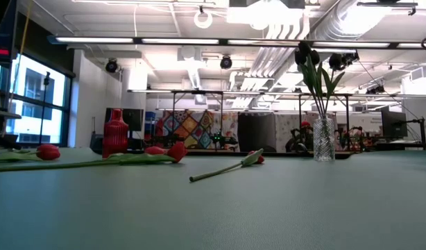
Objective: Sort flowers into vase by color
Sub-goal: Put the orange tulip into the green vase
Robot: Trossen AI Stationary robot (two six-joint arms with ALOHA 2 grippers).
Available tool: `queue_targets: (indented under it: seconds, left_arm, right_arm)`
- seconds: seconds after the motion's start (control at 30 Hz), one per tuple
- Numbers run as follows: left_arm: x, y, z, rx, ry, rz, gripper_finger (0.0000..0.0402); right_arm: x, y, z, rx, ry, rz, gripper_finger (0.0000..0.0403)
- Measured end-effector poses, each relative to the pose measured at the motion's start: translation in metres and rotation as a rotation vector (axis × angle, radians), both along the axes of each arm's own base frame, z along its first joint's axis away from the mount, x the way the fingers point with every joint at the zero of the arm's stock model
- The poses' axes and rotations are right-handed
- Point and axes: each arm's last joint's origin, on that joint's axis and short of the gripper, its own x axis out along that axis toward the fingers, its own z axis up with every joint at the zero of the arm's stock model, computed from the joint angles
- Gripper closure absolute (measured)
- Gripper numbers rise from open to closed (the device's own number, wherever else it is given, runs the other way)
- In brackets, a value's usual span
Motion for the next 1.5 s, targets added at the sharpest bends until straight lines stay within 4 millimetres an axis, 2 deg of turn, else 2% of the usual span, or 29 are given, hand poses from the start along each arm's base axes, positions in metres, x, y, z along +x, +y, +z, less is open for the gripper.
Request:
queue_targets:
  seconds: [0.13, 0.27, 0.43, 0.6, 0.77, 0.87, 1.0, 1.13, 1.27, 1.5]
  left_arm:
    - [-0.007, -0.005, 0.016, 0.011, -0.110, -0.112, 0.0401]
    - [-0.008, -0.014, 0.018, 0.061, -0.064, -0.143, 0.0401]
    - [-0.009, -0.018, 0.018, 0.101, -0.041, -0.145, 0.0401]
    - [-0.010, -0.021, 0.016, 0.118, -0.010, -0.155, 0.0401]
    - [-0.006, -0.006, -0.006, 0.088, 0.217, -0.032, 0.0401]
    - [-0.006, 0.002, -0.016, 0.074, 0.322, 0.031, 0.0401]
    - [-0.009, 0.004, -0.028, 0.047, 0.443, 0.047, 0.0401]
    - [-0.011, 0.004, -0.032, 0.041, 0.491, 0.053, 0.0401]
    - [-0.013, -0.002, -0.033, 0.047, 0.496, 0.041, 0.0401]
    - [-0.017, -0.014, -0.034, 0.060, 0.514, 0.014, 0.0401]
  right_arm:
    - [0.006, 0.006, 0.005, -0.082, 0.107, -0.021, 0.0392]
    - [0.009, 0.007, 0.010, -0.144, 0.202, -0.067, 0.0401]
    - [0.014, 0.020, 0.035, -0.243, 0.109, 0.071, 0.0402]
    - [0.033, 0.046, 0.063, -0.387, 0.103, 0.165, 0.0403]
    - [0.058, 0.077, 0.076, -0.531, 0.253, 0.268, 0.0403]
    - [0.073, 0.097, 0.083, -0.536, 0.367, 0.309, 0.0403]
    - [0.091, 0.121, 0.099, -0.533, 0.454, 0.408, 0.0403]
    - [0.108, 0.142, 0.109, -0.576, 0.515, 0.440, 0.0403]
    - [0.122, 0.158, 0.107, -0.632, 0.583, 0.444, 0.0403]
    - [0.139, 0.178, 0.080, -0.719, 0.809, 0.461, 0.0403]
